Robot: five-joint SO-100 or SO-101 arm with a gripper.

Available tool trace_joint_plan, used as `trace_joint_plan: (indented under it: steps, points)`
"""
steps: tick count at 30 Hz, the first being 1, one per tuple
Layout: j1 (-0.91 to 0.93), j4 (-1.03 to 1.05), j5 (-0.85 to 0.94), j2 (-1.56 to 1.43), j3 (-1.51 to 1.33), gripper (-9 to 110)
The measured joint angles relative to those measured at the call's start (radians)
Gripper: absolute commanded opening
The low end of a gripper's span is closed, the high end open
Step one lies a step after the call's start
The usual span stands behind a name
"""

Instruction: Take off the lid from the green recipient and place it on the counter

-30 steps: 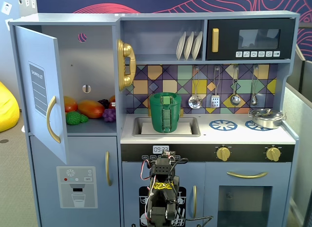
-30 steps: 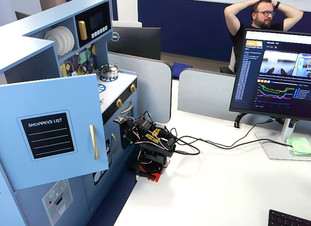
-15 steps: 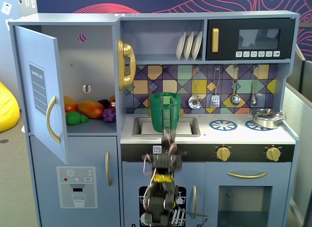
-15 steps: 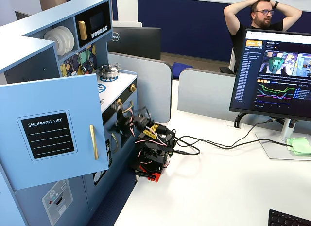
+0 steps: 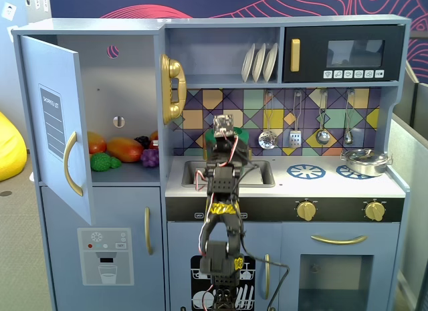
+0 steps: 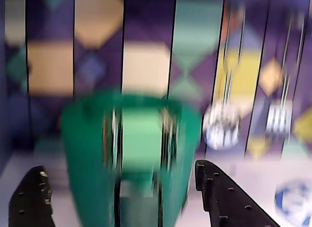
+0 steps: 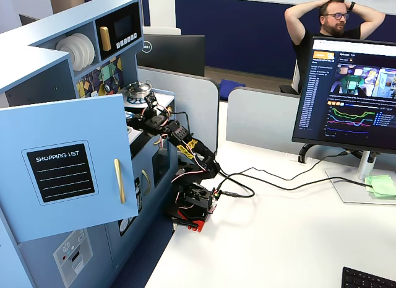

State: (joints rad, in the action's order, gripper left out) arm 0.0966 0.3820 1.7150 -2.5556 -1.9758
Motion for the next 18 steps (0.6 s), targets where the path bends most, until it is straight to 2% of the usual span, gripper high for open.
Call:
trace_joint_plan:
  steps: [18]
  points:
    - [0.006, -0.058, 0.012, 0.285, 0.169, 33]
